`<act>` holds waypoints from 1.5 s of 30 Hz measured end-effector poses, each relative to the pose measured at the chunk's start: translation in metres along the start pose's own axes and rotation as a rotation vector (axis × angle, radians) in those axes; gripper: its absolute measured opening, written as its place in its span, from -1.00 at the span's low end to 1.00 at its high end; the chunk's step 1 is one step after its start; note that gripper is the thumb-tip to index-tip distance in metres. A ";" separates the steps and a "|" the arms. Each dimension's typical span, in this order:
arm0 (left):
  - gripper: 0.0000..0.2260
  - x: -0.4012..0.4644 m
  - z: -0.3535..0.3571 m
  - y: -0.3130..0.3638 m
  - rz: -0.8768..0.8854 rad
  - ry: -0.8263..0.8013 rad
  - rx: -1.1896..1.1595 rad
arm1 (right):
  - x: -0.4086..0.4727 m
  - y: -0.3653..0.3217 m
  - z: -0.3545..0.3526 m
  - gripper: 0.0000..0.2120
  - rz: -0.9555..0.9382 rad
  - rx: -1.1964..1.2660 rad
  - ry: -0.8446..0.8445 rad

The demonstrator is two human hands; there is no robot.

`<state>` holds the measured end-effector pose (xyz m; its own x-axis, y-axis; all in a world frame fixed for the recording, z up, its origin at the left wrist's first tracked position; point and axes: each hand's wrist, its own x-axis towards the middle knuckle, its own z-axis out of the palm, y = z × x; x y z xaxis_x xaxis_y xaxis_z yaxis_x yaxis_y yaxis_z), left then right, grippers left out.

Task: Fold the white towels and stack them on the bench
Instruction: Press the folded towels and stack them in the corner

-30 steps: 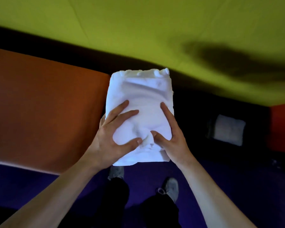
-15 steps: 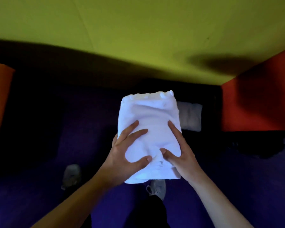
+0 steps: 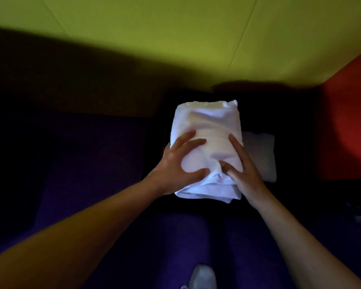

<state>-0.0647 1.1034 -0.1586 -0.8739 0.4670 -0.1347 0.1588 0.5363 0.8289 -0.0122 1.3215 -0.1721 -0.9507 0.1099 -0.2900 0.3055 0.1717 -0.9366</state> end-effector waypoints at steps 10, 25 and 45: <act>-0.27 0.034 0.043 -0.078 0.093 -0.019 0.178 | 0.054 0.083 0.008 -0.21 -0.054 -0.104 -0.006; -0.26 0.046 0.072 -0.072 -0.102 -0.428 1.347 | 0.090 0.115 0.033 -0.10 0.190 -0.600 -0.265; 0.10 0.072 0.134 -0.103 -0.220 -0.531 1.044 | 0.087 0.151 -0.093 -0.34 0.187 -1.320 -0.408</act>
<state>-0.0827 1.1760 -0.3260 -0.6689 0.3938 -0.6305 0.5411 0.8395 -0.0498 -0.0437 1.4477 -0.3206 -0.7695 -0.0171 -0.6385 0.0348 0.9970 -0.0685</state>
